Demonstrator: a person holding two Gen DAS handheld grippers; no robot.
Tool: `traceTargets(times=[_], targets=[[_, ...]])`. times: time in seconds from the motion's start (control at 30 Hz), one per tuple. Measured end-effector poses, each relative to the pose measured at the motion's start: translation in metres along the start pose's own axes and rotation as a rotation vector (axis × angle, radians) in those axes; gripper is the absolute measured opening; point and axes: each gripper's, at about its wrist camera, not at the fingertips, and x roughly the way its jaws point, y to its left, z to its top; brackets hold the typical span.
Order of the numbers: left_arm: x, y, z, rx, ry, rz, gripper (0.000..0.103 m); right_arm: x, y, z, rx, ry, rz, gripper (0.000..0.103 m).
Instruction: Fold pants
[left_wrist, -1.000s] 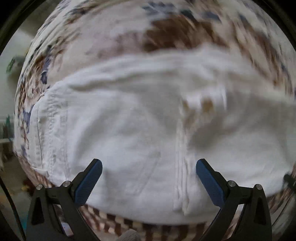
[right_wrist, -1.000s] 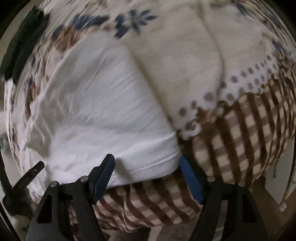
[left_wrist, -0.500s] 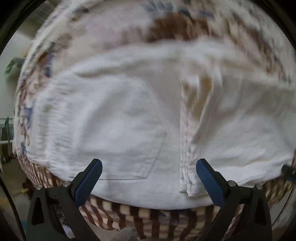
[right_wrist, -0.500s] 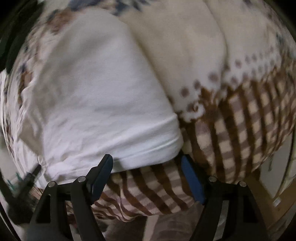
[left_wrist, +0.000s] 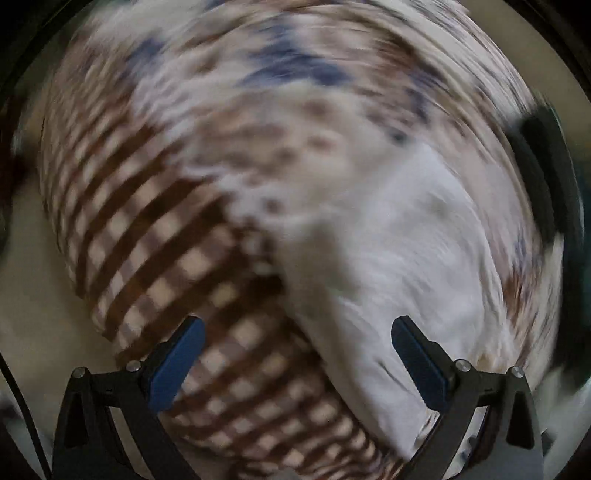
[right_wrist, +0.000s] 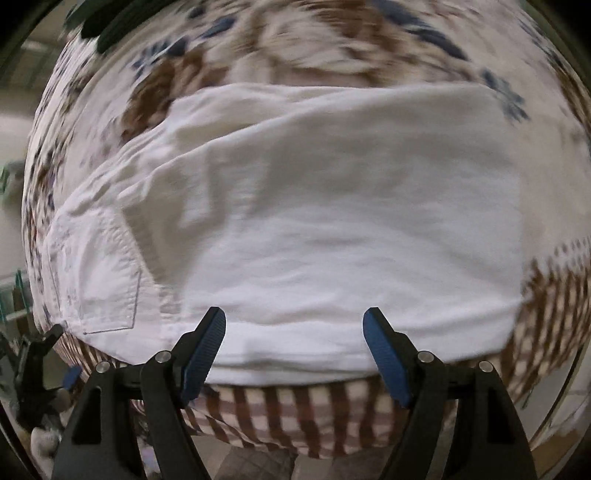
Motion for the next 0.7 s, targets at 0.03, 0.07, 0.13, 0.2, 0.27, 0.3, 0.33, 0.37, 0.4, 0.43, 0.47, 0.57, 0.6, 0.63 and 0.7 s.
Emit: traceTargets(times=[0.03,0.07,0.13,0.2,0.27,0.3,0.33,0.37,0.4,0.43,0.47,0.57,0.6,0.63,0.7], targets=[[0.007,0.008,0.0,-0.053,0.016,-0.055,0.101,0.003,0.009,0.004,-0.021,-0.001,-0.005,0.079],[0.015,0.015,0.003,-0.089,0.029,-0.103,0.101,0.006,0.016,0.006,-0.033,0.002,-0.014,0.079],[0.027,0.02,0.007,-0.136,0.034,-0.199,0.1,0.01,0.03,0.014,-0.048,0.007,-0.023,0.079],[0.025,0.011,0.005,-0.115,-0.006,-0.225,0.096,0.015,0.042,0.02,-0.053,0.005,-0.043,0.079],[0.02,-0.005,0.0,-0.054,-0.033,-0.253,0.084,0.019,0.048,0.026,-0.047,0.013,-0.054,0.079],[0.018,-0.01,-0.002,-0.028,-0.037,-0.259,0.083,0.021,0.051,0.028,-0.04,0.018,-0.055,0.079],[0.022,-0.015,-0.001,-0.014,-0.039,-0.266,0.083,0.023,0.052,0.03,-0.033,0.022,-0.058,0.079],[0.025,-0.015,-0.002,-0.007,-0.04,-0.264,0.083,0.023,0.052,0.031,-0.031,0.025,-0.06,0.079],[0.032,-0.011,-0.003,-0.017,-0.029,-0.266,0.083,0.025,0.052,0.031,-0.029,0.028,-0.066,0.079],[0.037,-0.008,0.0,-0.031,-0.023,-0.271,0.083,0.025,0.051,0.031,-0.028,0.032,-0.069,0.079],[0.037,-0.004,0.002,-0.053,-0.024,-0.287,0.083,0.026,0.047,0.031,-0.028,0.035,-0.068,0.079],[0.015,-0.013,0.007,-0.063,-0.081,-0.362,0.083,0.028,0.036,0.028,-0.041,0.049,-0.074,0.079],[0.009,-0.02,0.006,-0.036,-0.096,-0.362,0.083,0.031,0.038,0.025,-0.042,0.054,-0.074,0.079],[0.005,-0.025,0.005,-0.011,-0.111,-0.368,0.083,0.034,0.038,0.023,-0.043,0.058,-0.077,0.079],[0.005,-0.035,0.005,0.045,-0.121,-0.372,0.083,0.037,0.038,0.021,-0.038,0.065,-0.081,0.079]])
